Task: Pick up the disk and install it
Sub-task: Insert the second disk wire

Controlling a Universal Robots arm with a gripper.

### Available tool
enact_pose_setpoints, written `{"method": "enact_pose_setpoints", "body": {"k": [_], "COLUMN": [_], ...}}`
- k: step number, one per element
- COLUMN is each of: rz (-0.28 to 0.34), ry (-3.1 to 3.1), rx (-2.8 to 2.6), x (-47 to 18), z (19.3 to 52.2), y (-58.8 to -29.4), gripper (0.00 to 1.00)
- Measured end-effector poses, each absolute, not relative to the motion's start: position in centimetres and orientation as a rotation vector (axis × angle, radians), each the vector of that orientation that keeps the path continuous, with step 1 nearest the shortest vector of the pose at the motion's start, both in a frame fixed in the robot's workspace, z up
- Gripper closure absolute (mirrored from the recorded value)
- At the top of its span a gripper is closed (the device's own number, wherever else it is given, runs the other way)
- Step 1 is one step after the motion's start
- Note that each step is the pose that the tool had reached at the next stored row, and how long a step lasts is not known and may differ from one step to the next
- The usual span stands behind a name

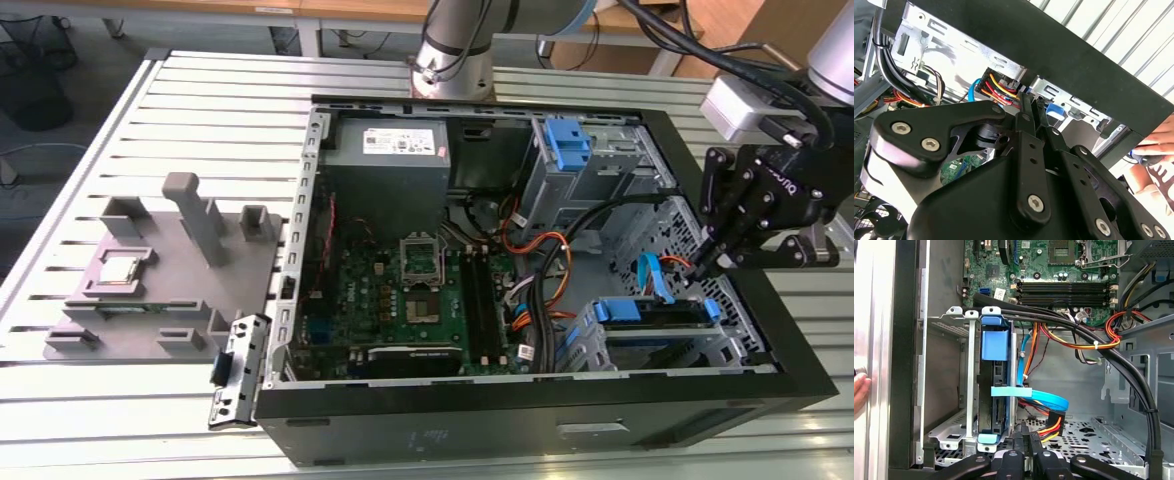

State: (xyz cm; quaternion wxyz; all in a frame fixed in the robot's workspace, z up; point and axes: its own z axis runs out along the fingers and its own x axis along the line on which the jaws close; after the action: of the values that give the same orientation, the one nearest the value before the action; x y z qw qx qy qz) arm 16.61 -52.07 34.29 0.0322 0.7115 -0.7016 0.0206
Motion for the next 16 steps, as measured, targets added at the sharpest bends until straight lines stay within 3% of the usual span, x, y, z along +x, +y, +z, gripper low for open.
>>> {"method": "enact_pose_setpoints", "body": {"k": [16], "rz": [0.102], "ry": [-2.179], "rx": [2.208], "x": [14.9], "z": [34.3], "y": [-53.4], "gripper": [0.84]}}
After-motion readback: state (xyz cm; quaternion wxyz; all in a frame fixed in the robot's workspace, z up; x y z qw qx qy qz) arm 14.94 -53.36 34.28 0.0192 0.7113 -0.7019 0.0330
